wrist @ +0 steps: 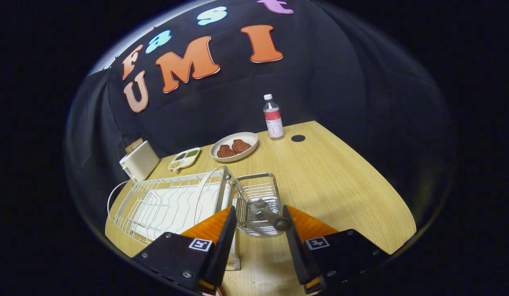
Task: Take the plate from the dish rack, then take the spoon from the basket and place it into the plate.
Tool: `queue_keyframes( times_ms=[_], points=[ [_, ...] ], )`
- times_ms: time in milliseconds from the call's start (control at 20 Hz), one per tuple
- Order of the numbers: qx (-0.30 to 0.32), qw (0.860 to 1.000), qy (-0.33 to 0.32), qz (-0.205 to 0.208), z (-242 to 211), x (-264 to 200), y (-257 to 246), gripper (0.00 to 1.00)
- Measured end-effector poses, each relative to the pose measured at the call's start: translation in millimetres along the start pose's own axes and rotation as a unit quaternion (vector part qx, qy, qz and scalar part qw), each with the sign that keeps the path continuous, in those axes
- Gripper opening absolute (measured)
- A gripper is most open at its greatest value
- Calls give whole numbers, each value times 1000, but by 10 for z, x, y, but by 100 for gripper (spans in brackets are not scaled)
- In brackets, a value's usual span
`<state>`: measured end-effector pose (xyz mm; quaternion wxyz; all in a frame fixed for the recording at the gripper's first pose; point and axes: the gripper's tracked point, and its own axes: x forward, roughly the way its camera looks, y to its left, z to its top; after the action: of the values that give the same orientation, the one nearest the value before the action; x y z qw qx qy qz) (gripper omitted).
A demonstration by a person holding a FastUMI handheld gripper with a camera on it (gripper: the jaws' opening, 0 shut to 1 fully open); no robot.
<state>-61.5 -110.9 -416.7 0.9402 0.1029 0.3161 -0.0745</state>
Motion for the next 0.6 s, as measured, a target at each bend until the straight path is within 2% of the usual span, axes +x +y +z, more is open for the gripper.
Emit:
queue_keyframes(
  times_ms=[200,400,600],
  points=[
    [-60,998,-6,-24,-12,14,-50,45],
    [-91,995,-24,-23,47,-4,7,25],
    [-103,995,-13,-11,30,51,140,19]
  ],
)
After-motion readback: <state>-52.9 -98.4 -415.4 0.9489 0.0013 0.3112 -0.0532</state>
